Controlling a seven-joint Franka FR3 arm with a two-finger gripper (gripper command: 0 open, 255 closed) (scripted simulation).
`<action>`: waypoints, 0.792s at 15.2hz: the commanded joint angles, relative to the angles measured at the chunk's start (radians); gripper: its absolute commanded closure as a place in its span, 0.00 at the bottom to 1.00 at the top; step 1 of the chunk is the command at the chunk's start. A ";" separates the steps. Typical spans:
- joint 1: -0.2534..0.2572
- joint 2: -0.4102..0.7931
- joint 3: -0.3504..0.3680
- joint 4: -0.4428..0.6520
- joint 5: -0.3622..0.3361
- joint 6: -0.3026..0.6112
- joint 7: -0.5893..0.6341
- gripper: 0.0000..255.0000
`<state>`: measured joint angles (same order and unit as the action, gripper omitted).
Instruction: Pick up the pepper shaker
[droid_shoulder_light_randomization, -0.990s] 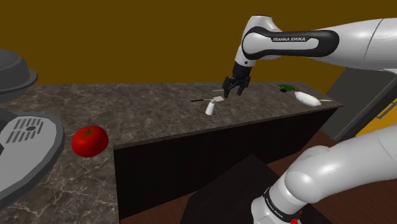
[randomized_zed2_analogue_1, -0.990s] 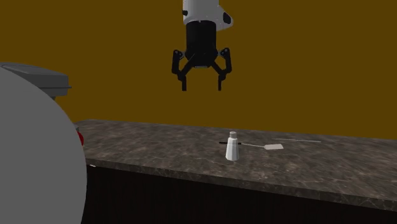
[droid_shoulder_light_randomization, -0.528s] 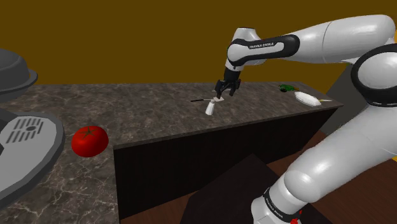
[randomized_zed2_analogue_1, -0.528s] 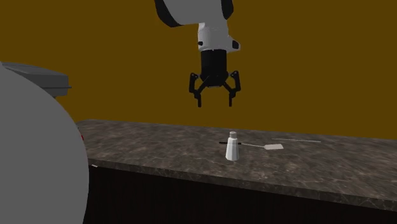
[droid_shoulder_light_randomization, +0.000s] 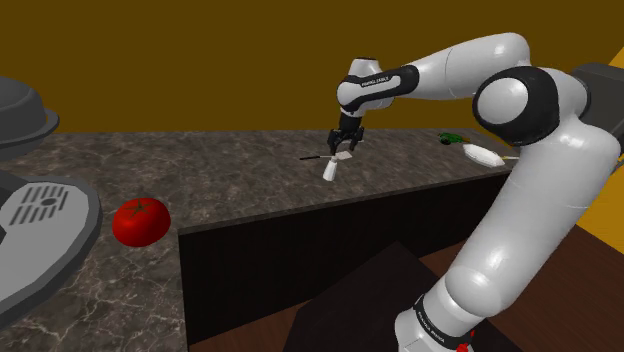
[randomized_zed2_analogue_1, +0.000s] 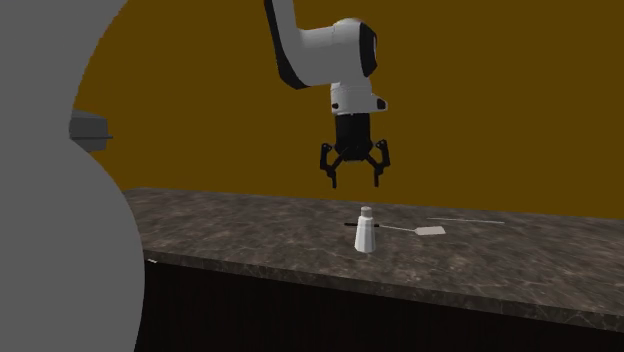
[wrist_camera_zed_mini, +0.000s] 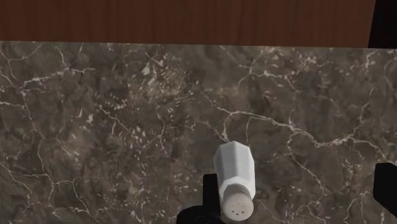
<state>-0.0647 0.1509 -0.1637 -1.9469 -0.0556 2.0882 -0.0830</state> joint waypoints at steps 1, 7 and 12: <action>-0.009 0.079 -0.004 0.068 0.006 0.010 -0.009 0.00; -0.032 0.246 -0.008 0.207 0.021 0.039 -0.026 0.00; -0.034 0.278 -0.006 0.183 0.025 0.094 -0.025 0.00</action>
<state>-0.0979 0.4201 -0.1704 -1.7592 -0.0320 2.1681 -0.1082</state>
